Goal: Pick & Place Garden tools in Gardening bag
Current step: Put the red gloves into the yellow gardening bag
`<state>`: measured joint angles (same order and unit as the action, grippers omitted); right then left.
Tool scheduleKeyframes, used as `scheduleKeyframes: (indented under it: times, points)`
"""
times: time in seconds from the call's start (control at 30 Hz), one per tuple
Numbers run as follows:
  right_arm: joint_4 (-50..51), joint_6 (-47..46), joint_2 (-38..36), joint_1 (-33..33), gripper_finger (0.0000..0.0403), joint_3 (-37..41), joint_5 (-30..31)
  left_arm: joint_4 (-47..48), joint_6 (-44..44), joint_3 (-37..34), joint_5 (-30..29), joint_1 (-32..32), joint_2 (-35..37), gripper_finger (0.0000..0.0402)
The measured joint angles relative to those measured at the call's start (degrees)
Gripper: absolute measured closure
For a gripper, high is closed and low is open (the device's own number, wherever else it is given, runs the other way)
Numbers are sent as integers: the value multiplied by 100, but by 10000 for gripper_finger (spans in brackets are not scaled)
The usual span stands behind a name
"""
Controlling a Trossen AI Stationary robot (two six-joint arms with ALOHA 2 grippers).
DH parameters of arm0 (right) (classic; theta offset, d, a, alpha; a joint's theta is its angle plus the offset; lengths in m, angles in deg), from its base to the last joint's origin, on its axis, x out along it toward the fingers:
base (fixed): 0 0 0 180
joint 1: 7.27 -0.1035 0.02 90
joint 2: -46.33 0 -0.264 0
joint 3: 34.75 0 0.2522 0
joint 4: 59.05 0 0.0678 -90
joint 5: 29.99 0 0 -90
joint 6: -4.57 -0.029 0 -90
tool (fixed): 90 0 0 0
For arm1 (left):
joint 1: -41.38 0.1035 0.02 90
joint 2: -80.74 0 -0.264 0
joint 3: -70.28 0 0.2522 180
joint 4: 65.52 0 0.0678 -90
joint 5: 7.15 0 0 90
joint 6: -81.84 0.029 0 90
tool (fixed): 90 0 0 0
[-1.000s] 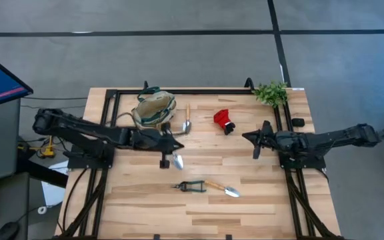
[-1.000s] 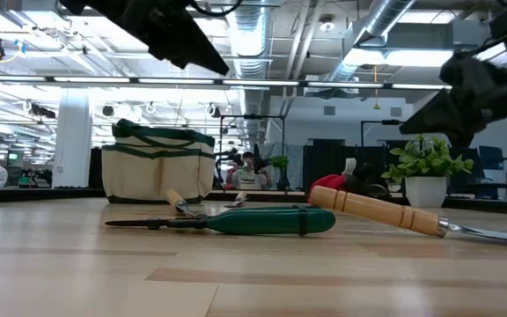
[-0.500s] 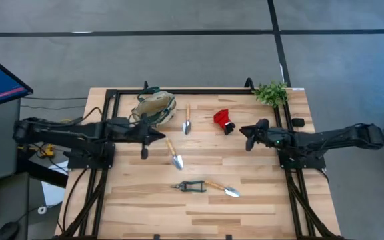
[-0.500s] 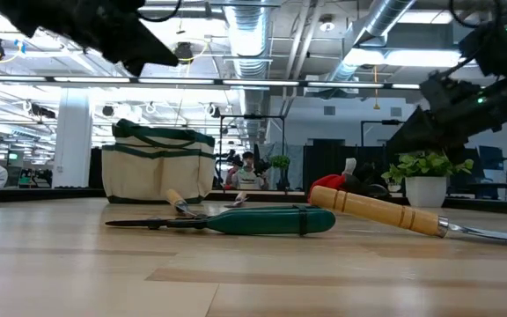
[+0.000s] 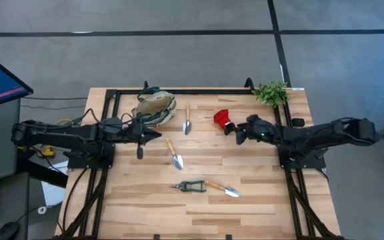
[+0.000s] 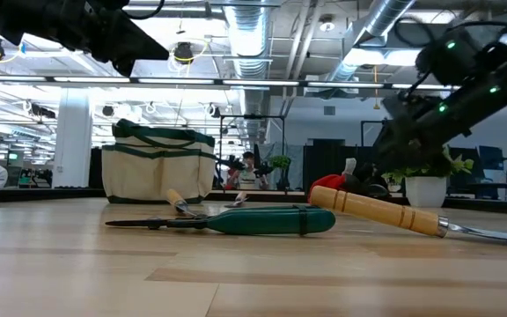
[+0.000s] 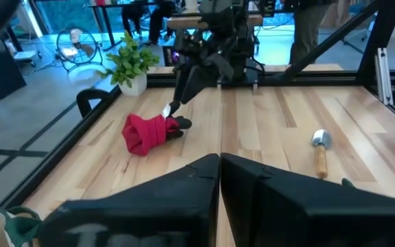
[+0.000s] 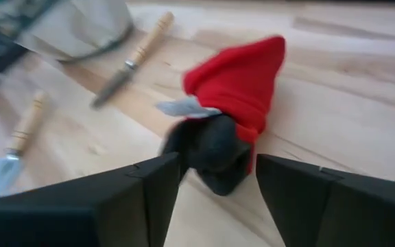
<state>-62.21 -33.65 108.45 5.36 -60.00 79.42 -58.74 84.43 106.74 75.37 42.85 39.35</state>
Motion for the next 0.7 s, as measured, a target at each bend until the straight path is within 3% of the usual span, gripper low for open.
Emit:
scheduleKeyframes:
  times: [0.43, 0.7]
  points:
    - [-929, 264, 1593, 239, 256, -541, -13, 0, 9, 0, 1, 0, 0, 399]
    - [-905, 409, 2081, 320, 364, -708, -177, 2, 11, 0, 3, 0, 0, 399]
